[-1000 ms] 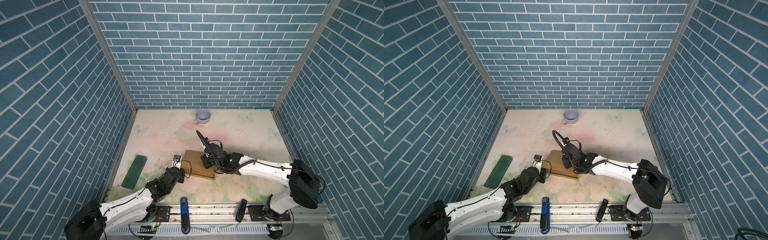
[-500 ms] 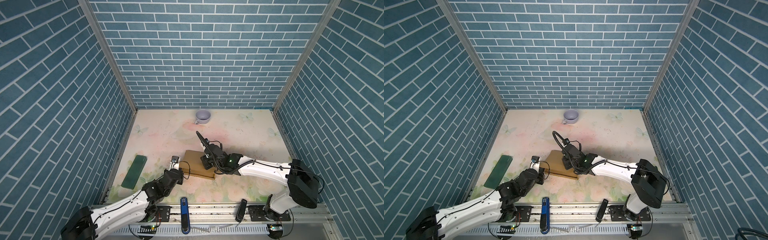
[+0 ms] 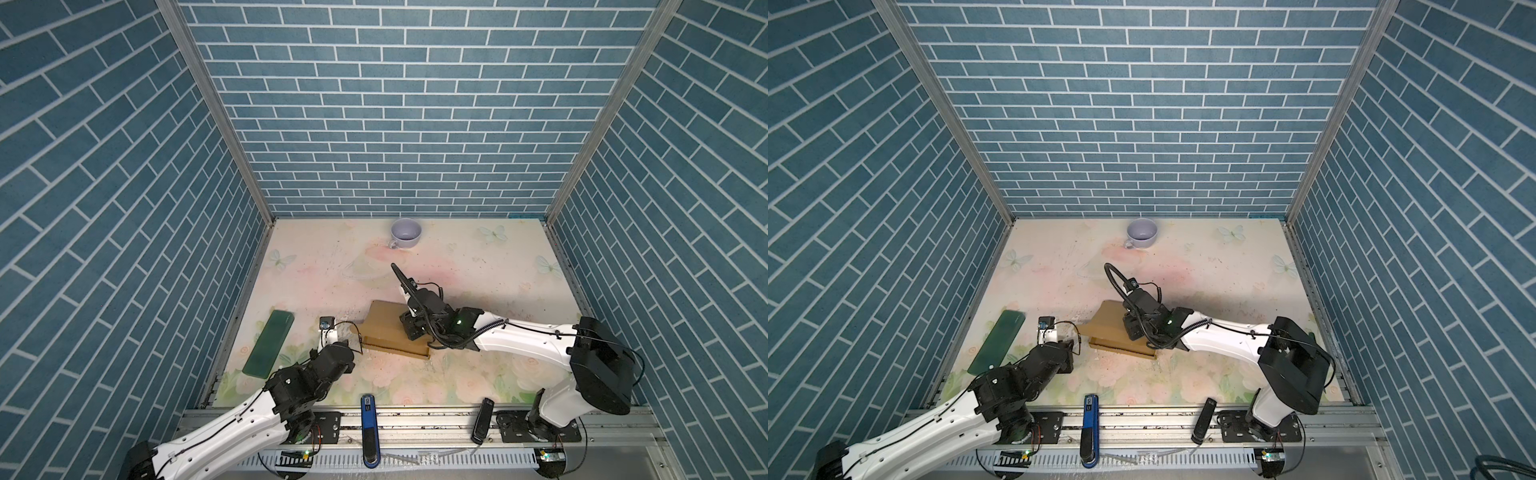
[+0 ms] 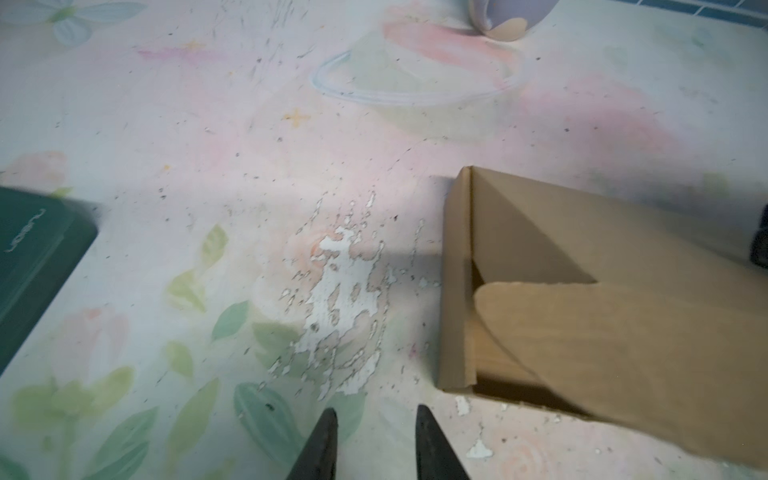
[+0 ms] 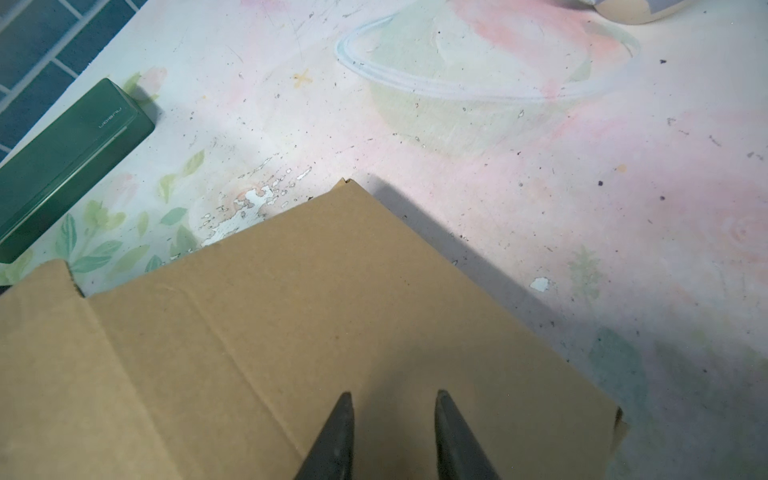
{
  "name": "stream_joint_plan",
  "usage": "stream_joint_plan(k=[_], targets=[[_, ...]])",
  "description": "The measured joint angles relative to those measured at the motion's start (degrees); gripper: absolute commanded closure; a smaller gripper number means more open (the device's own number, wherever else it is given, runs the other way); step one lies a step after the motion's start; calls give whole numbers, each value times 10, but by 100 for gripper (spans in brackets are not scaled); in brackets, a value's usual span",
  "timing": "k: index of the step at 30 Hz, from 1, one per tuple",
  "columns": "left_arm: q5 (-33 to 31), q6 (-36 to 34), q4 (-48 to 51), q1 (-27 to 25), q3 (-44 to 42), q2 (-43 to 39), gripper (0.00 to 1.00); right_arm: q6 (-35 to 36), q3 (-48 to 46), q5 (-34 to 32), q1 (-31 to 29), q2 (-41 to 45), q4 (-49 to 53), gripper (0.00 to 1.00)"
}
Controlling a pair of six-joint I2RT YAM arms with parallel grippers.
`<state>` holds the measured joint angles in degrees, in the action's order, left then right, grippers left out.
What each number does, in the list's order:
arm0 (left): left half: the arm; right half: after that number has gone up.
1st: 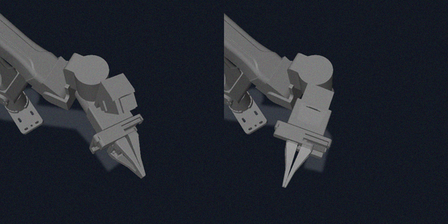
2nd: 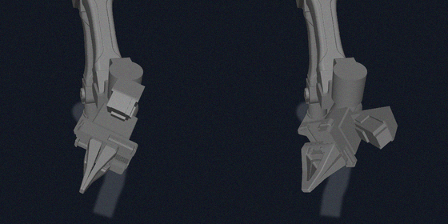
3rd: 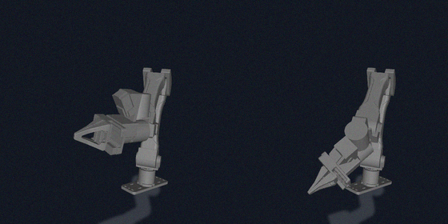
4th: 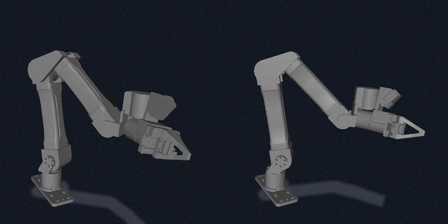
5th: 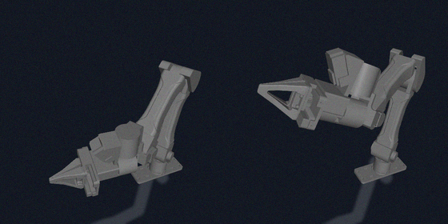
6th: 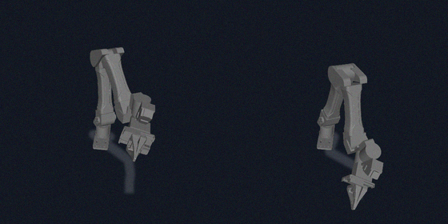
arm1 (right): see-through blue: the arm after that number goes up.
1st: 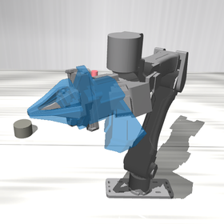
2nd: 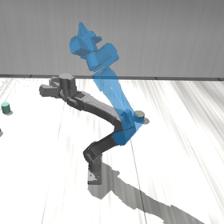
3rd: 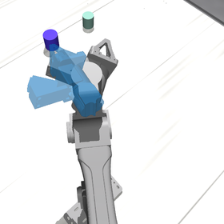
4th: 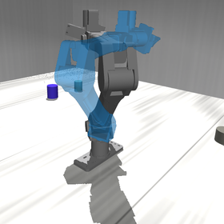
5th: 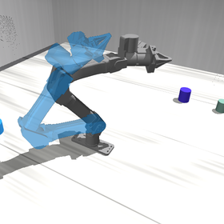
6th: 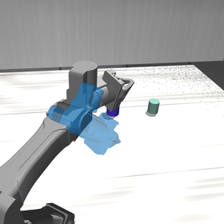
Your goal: Fold the paper box
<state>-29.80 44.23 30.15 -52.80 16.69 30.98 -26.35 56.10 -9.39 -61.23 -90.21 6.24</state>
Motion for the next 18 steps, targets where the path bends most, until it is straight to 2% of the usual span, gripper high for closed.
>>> stream_joint_plan(k=[5, 10, 18], targets=[[-30, 32, 71, 0, 53, 16, 56, -9, -17, 12, 0, -7, -14, 68], [-54, 34, 109, 0, 106, 25, 53, -24, -48, 17, 0, -7, -28, 68], [-43, -21, 106, 10, 125, 42, 49, -34, -71, 21, 0, -10, -43, 68]])
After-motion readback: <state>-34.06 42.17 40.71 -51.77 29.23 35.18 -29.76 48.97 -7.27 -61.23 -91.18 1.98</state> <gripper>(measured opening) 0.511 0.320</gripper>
